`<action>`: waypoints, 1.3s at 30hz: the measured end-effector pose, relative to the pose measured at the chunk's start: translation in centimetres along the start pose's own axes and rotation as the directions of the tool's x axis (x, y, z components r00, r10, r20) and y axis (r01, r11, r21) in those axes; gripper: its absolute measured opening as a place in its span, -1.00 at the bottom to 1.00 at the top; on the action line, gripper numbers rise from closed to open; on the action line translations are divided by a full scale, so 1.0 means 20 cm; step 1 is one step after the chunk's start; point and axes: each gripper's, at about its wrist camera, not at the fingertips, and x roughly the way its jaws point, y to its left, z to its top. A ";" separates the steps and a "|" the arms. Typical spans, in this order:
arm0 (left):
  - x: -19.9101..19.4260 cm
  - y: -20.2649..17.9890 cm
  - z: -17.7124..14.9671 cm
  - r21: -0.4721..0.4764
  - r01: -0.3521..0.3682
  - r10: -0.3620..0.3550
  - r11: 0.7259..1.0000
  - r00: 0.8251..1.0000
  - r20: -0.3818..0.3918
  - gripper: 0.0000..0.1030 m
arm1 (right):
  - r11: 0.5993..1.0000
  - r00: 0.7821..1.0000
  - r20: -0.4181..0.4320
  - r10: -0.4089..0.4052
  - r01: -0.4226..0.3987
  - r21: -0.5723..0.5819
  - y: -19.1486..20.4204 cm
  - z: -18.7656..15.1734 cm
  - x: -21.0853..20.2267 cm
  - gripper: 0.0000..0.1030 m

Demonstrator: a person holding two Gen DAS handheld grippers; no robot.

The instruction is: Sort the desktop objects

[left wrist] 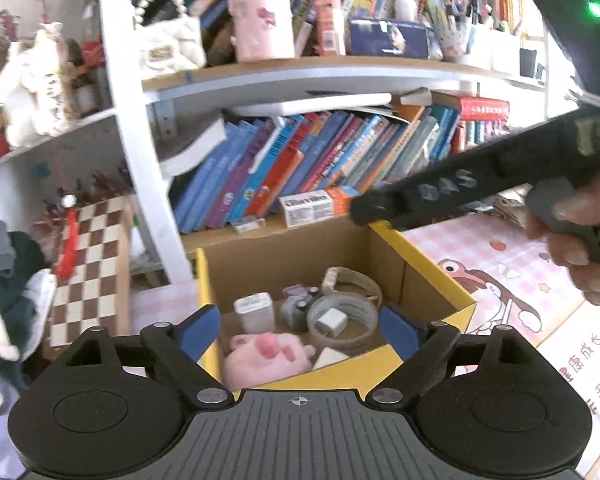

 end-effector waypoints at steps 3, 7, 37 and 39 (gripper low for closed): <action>-0.06 0.03 -0.03 -0.012 -0.026 0.026 1.000 1.000 0.011 0.78 | 1.000 1.000 0.004 -0.030 0.030 0.004 0.03 -0.06 -0.07 0.67; -0.13 0.05 -0.09 -0.024 -0.053 0.054 0.998 0.999 0.011 0.79 | 0.998 0.998 0.002 -0.060 0.060 0.023 0.06 -0.14 -0.16 0.68; -0.49 -0.06 -0.65 -0.012 -0.133 0.132 0.991 0.988 -0.075 0.95 | 0.968 0.967 -0.121 -0.226 0.236 0.080 0.54 -0.97 -0.56 0.79; -0.50 -0.05 -0.66 -0.034 -0.118 0.115 0.992 0.990 -0.084 0.95 | 0.969 0.967 -0.129 -0.221 0.233 0.085 0.55 -0.98 -0.56 0.81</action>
